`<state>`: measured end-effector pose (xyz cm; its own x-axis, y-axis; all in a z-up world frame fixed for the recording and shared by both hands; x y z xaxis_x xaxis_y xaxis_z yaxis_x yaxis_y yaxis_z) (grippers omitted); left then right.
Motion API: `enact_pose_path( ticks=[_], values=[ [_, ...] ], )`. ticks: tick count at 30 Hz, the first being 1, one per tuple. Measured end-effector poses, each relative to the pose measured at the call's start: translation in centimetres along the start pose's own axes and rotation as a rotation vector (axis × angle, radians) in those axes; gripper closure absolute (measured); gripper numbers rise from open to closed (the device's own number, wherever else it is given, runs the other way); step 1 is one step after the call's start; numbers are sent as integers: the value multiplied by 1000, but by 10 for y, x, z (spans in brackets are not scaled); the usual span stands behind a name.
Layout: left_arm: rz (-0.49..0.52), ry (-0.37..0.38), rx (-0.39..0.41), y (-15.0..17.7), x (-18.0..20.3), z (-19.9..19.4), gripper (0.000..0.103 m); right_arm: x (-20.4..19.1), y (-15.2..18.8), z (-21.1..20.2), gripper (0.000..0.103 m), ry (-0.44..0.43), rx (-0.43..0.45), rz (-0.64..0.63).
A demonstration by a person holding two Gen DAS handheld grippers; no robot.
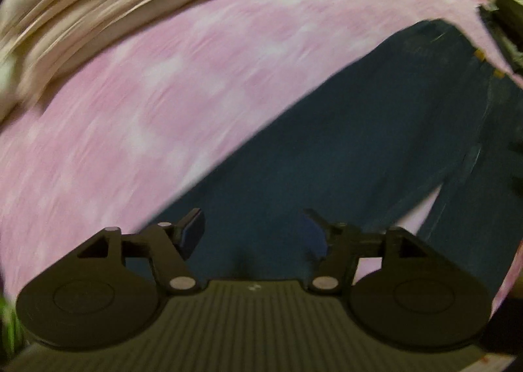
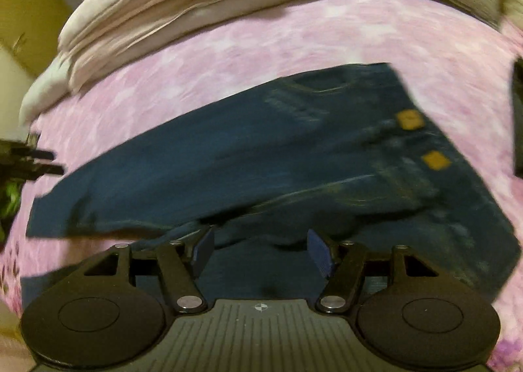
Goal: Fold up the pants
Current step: 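Smooth the jeans flat with both grippers and pull back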
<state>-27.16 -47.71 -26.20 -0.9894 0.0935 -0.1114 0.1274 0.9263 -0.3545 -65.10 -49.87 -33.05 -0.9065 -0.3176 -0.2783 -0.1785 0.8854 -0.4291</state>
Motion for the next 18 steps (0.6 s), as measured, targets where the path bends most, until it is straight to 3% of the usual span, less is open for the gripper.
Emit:
enact_pose_path(
  ticks=[6, 10, 13, 18],
  values=[
    [-173, -45, -56, 121, -56, -46, 37, -61, 19, -1, 43, 66, -39, -30],
    [-222, -45, -82, 175, -62, -74, 33, -92, 28, -20, 42, 121, -56, -41],
    [-209, -39, -89, 206, -56, -92, 29, -106, 33, -39, 42, 165, -56, -60],
    [-218, -53, -62, 224, -36, -117, 22, -113, 39, -76, 41, 244, -64, -106]
  ],
)
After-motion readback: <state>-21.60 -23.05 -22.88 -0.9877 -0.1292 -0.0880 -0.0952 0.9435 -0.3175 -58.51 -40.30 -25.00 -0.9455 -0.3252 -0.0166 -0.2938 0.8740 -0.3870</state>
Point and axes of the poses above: each gripper's, at about its wrist camera, not at the fingertips, and z roughly the way its jaws point, x to its right, y to its underside, the point moved 2 cm from there along z, roughly the way its jaws point
